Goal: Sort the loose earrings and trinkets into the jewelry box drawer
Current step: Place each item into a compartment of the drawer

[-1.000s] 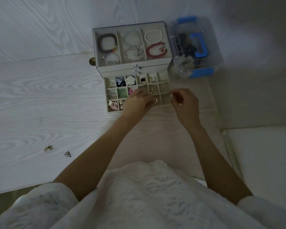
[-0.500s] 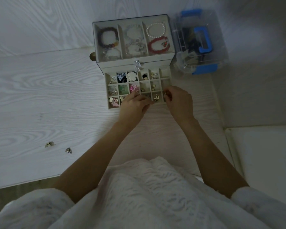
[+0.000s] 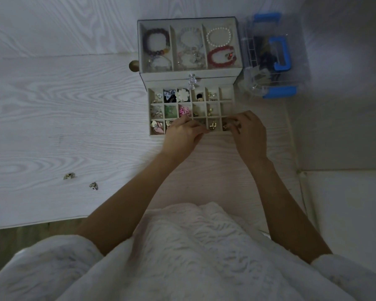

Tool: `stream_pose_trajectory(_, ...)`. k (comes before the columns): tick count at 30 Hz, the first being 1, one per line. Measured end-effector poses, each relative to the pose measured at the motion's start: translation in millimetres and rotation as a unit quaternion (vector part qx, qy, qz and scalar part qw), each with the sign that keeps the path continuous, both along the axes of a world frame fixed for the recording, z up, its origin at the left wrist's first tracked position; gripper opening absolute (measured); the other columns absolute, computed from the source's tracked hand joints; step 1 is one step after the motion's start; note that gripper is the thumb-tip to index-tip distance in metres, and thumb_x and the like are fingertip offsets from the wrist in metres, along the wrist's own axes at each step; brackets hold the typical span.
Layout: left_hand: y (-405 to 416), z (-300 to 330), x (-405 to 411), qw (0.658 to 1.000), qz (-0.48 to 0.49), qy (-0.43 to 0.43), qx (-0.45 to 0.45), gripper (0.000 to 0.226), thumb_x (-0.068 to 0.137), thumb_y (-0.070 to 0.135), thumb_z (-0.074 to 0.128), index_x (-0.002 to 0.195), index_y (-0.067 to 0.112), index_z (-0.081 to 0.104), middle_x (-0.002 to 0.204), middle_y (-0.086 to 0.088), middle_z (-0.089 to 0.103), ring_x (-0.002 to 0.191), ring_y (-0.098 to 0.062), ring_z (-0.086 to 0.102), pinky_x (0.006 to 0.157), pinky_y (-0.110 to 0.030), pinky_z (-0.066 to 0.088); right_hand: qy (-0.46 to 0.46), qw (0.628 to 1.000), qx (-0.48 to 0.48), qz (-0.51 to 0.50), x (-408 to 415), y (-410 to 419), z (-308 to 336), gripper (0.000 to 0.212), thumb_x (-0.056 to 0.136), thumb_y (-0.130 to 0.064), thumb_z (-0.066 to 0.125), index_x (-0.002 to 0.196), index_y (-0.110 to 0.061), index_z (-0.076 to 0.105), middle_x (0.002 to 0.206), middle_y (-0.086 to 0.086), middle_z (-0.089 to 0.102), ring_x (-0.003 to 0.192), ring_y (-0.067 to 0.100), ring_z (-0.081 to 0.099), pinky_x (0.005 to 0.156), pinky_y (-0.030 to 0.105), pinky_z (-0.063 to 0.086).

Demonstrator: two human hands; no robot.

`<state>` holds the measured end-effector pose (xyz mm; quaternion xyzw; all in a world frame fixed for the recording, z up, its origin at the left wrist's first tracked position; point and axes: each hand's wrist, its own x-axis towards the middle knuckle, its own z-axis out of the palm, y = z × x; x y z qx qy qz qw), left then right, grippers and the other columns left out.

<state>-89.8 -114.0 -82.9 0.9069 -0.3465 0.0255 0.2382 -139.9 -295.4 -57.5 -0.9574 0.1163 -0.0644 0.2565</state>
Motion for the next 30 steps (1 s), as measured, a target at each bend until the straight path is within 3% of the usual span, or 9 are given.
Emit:
stream_pose_trajectory(3,17,13,-3,0.999,-0.036,-0.007,-0.023,0.019,0.080,0.013,0.066,0.098,0.017,0.071,0.091,0.000,0.072,0.087,-0.023,0.062,0.078,-0.031,0.049,-0.049,0.998,-0.022,0.029,-17,10,17,0.016,0.089,-0.007,0.056,0.103,-0.008,0.065,0.097,0.010,0.063,0.088,0.024,0.056,0.075,0.020,0.035)
stream_pose_trajectory(6,56,32,-17,0.996,-0.037,0.031,-0.073,0.019,0.089,0.022,0.058,0.103,0.016,0.069,0.094,-0.001,0.071,0.087,-0.017,0.061,0.078,-0.025,0.046,-0.041,0.993,-0.024,0.111,-27,36,33,0.021,0.090,-0.009,0.052,0.108,-0.011,0.063,0.094,0.008,0.066,0.085,0.025,0.058,0.076,0.030,0.041)
stream_pose_trajectory(8,97,38,-31,0.995,0.030,0.051,-0.079,0.024,0.092,0.030,0.051,0.103,0.019,0.069,0.091,0.002,0.071,0.082,-0.012,0.061,0.070,-0.022,0.046,-0.014,0.983,-0.004,0.183,-24,64,36,0.024,0.089,-0.012,0.050,0.109,-0.013,0.063,0.089,0.008,0.067,0.080,0.027,0.059,0.073,0.036,0.044)
stream_pose_trajectory(12,176,31,-64,0.968,0.224,0.069,-0.083,0.024,0.091,0.035,0.050,0.099,0.023,0.069,0.084,0.005,0.071,0.073,-0.009,0.062,0.060,-0.026,0.051,0.036,0.947,0.039,0.316,-13,130,26,0.022,0.087,-0.008,0.056,0.107,-0.010,0.066,0.094,0.008,0.067,0.087,0.026,0.061,0.076,0.034,0.046)
stream_pose_trajectory(15,226,21,-85,0.924,0.365,0.082,-0.082,0.018,0.087,0.027,0.058,0.098,0.020,0.070,0.086,0.001,0.072,0.073,-0.015,0.064,0.064,-0.028,0.051,0.092,0.922,0.067,0.370,-10,184,9,0.024,0.088,-0.010,0.058,0.111,-0.011,0.064,0.105,0.007,0.062,0.094,0.025,0.059,0.078,0.034,0.048)
stream_pose_trajectory(18,262,8,-96,0.888,0.448,0.085,-0.054,0.024,0.084,0.014,0.064,0.108,0.016,0.066,0.102,-0.006,0.069,0.086,-0.026,0.062,0.073,-0.036,0.052,0.140,0.895,0.078,0.417,-10,231,-4,0.032,0.089,-0.016,0.059,0.120,-0.010,0.057,0.113,0.009,0.056,0.091,0.026,0.059,0.082,0.037,0.049)
stream_pose_trajectory(21,280,-3,-94,0.882,0.450,0.137,-0.028,0.037,0.080,0.012,0.068,0.116,0.014,0.062,0.113,-0.012,0.062,0.095,-0.032,0.058,0.081,-0.040,0.049,0.166,0.885,0.079,0.429,-8,268,-13,0.046,0.088,-0.020,0.062,0.130,-0.009,0.047,0.121,0.012,0.050,0.098,0.027,0.058,0.085,0.038,0.048)
stream_pose_trajectory(24,283,-4,-88,0.880,0.438,0.178,-0.036,0.035,0.078,0.012,0.069,0.112,0.014,0.065,0.113,-0.010,0.061,0.093,-0.029,0.061,0.081,-0.035,0.048,0.167,0.888,0.053,0.425,-8,293,-18,0.056,0.084,-0.026,0.065,0.134,-0.013,0.042,0.125,0.010,0.048,0.110,0.026,0.050,0.084,0.038,0.046)
stream_pose_trajectory(30,278,0,-79,0.873,0.444,0.191,-0.071,0.021,0.080,0.016,0.070,0.100,0.014,0.071,0.098,-0.008,0.065,0.083,-0.022,0.064,0.076,-0.027,0.047,0.129,0.886,0.035,0.445,-6,303,-24,0.027,0.087,-0.011,0.062,0.113,-0.006,0.065,0.106,0.011,0.060,0.093,0.030,0.059,0.074,0.039,0.050)
